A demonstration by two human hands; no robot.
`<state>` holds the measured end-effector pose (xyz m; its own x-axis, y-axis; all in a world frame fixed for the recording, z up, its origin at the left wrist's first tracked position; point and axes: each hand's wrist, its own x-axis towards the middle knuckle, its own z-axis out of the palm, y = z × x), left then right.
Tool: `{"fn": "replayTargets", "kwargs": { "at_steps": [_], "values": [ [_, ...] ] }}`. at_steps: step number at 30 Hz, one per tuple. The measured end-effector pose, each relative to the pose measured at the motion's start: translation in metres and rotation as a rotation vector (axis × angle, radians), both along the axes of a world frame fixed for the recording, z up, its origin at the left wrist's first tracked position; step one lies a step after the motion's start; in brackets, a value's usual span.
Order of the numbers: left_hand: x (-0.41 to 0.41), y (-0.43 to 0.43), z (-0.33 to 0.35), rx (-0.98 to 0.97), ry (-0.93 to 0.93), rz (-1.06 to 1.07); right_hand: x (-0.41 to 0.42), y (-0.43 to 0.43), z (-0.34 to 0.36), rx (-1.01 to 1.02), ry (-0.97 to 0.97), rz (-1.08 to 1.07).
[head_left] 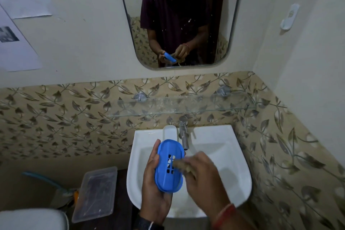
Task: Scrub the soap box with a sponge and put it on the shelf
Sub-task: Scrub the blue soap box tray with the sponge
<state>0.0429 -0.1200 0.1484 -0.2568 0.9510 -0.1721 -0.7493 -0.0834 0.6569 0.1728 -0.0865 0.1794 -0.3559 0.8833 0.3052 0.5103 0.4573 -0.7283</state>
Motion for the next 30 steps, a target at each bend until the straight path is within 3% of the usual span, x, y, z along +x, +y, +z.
{"fn": "replayTargets", "kwargs": {
  "at_steps": [4,12,19,23,26,28,30],
  "values": [
    [0.012,0.000,-0.008,-0.019,-0.092,-0.017,-0.017,0.038,0.025,0.059,-0.005,-0.141],
    [-0.006,0.014,-0.017,-0.042,-0.210,-0.030,-0.009,-0.023,-0.001,-0.126,-0.053,0.318],
    [0.009,0.013,-0.023,-0.108,-0.160,-0.039,-0.010,0.046,0.002,-0.035,-0.020,-0.058],
    [0.002,0.020,-0.022,-0.111,-0.235,-0.041,-0.020,0.020,-0.007,-0.041,0.011,0.171],
    [-0.009,0.020,-0.026,-0.189,-0.134,-0.046,-0.007,-0.007,-0.032,-0.139,0.045,0.343],
    [-0.011,0.018,-0.031,-0.237,-0.063,-0.014,0.010,-0.005,-0.048,-0.243,0.003,0.350],
    [-0.011,0.013,-0.038,-0.255,-0.087,0.044,0.029,0.011,-0.058,-0.274,0.003,0.221]
  ]
}}
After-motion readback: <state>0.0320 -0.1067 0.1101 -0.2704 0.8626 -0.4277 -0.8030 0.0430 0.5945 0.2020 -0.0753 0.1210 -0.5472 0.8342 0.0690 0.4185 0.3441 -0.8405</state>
